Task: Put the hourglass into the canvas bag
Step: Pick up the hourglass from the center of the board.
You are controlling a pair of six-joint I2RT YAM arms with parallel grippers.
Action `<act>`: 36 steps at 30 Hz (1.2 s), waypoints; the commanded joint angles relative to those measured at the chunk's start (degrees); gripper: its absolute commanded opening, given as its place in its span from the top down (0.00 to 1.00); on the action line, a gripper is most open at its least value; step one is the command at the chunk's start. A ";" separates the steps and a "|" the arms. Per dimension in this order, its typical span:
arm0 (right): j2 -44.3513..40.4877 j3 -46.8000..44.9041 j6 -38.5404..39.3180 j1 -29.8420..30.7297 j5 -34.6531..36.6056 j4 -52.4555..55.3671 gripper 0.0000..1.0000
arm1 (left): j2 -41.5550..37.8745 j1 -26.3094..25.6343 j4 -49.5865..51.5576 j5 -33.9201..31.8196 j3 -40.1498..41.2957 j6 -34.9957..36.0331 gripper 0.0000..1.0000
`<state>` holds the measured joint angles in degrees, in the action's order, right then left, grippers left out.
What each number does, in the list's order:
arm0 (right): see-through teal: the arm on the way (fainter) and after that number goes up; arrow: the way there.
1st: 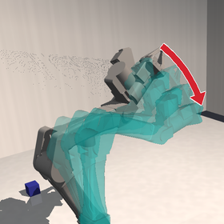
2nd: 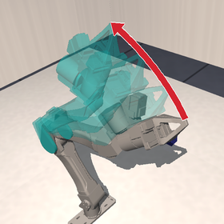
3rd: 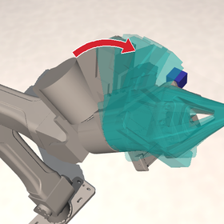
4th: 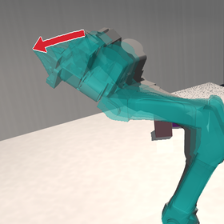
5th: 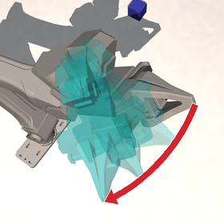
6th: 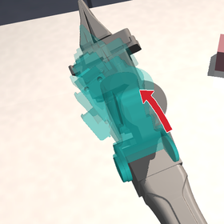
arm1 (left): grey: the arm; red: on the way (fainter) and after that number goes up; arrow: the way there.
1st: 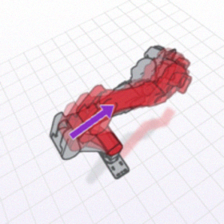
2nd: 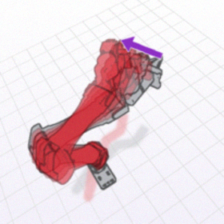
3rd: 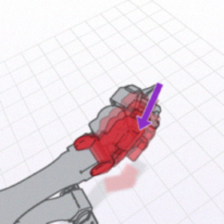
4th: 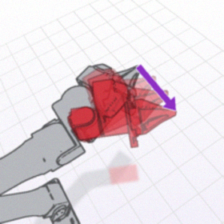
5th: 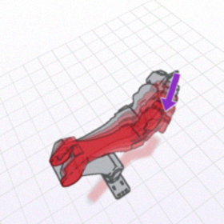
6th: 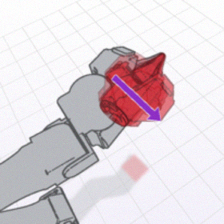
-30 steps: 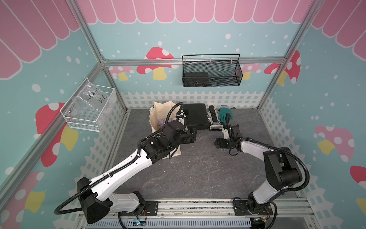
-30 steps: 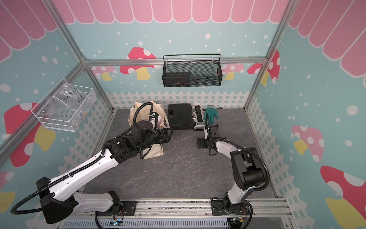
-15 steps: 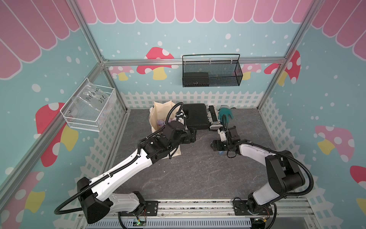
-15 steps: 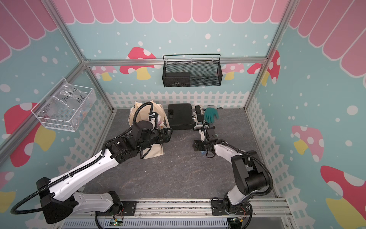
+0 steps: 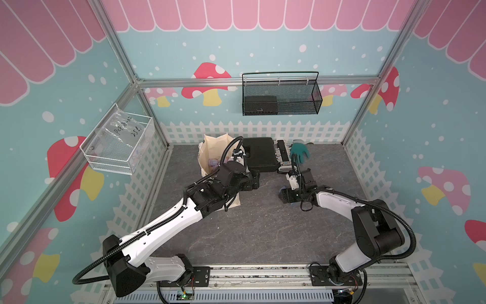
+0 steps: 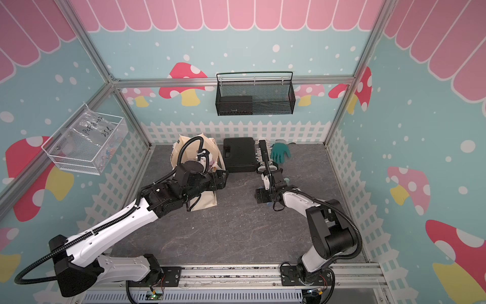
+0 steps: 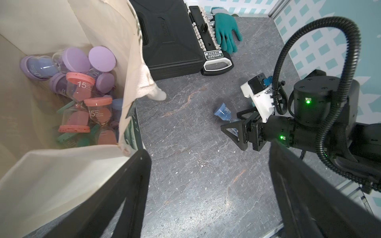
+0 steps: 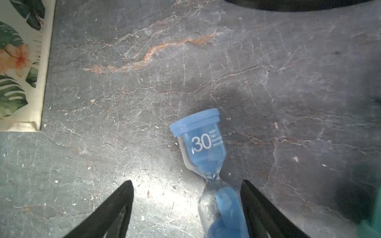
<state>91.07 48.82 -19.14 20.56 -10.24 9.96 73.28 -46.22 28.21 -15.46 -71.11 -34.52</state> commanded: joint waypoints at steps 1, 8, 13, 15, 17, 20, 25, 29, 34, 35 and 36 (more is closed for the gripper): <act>0.90 0.73 0.00 1.36 1.88 3.83 0.18 | -0.99 -0.19 -0.08 -1.10 0.62 -0.37 0.12; 1.96 0.05 -0.02 3.11 3.25 3.84 0.21 | -0.68 -0.19 -0.13 -0.97 0.27 -0.19 0.12; 3.13 -0.10 -0.20 4.05 4.90 4.02 0.26 | -0.94 -0.23 -0.08 -1.30 0.40 -0.19 0.12; 3.42 -0.38 -0.11 4.22 5.10 3.97 0.29 | -0.87 -0.20 -0.08 -1.32 0.35 -0.11 0.12; 3.83 -0.57 -0.11 4.40 5.26 3.93 0.30 | -0.88 -0.21 -0.05 -1.32 0.28 -0.11 0.12; 4.51 -0.48 -0.02 4.58 5.81 3.97 0.34 | -0.62 -0.22 -0.09 -1.41 0.12 -0.01 0.12; 5.24 -0.39 0.15 4.83 6.17 3.67 0.41 | -0.33 -0.21 -0.08 -1.68 -0.06 0.32 0.11; 5.45 -0.32 0.32 4.84 6.00 3.34 0.48 | -0.24 -0.23 0.01 -1.63 -0.27 0.33 0.11; 4.82 -0.28 0.49 4.83 6.06 2.83 0.56 | 0.02 -0.23 -0.05 -1.32 -0.70 0.33 0.11; 4.70 -0.21 0.50 4.84 5.79 2.71 0.58 | 0.00 -0.21 -0.01 -1.32 -0.76 0.29 0.11; 4.57 -0.17 0.57 4.84 5.76 2.57 0.60 | 0.02 -0.19 0.05 -1.24 -0.78 0.25 0.11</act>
<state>94.94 49.01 -18.74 24.86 -4.60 11.49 73.28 -46.22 28.23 -15.90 -70.78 -34.30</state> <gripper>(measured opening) 0.419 0.888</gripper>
